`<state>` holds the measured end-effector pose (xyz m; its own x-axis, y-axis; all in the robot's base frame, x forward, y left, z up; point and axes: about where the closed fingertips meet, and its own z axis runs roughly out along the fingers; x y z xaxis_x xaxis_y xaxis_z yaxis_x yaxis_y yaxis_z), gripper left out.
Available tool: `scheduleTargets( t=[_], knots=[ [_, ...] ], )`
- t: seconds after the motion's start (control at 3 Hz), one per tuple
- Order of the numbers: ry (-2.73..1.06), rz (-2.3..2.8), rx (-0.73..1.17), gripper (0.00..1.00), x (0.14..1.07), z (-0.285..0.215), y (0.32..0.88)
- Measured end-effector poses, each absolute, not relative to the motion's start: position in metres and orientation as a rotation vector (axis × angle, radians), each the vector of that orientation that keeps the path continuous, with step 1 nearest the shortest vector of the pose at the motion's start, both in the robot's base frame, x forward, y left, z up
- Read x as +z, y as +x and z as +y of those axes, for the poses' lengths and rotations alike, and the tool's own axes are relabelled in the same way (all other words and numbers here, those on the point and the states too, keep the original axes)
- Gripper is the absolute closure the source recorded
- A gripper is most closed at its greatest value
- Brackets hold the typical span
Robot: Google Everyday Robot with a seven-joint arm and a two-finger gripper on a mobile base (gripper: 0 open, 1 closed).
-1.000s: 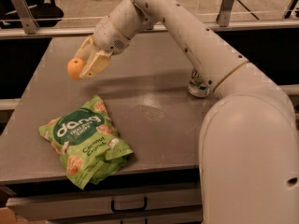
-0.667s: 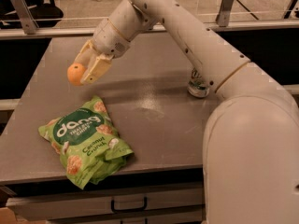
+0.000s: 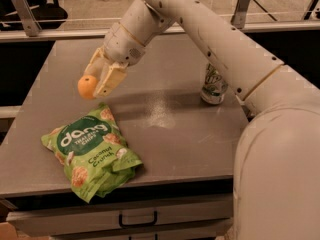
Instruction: Move orange near green rice chip bag
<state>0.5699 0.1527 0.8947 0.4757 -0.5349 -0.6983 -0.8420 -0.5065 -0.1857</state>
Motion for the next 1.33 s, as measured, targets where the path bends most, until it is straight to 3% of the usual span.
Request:
scheduleTargets(
  t=[1.0, 1.33],
  knots=[
    [-2.304, 1.171, 0.775, 1.00, 0.886, 0.100, 0.572],
    [-2.311, 1.177, 0.816, 0.82, 0.872, 0.096, 0.571]
  ],
)
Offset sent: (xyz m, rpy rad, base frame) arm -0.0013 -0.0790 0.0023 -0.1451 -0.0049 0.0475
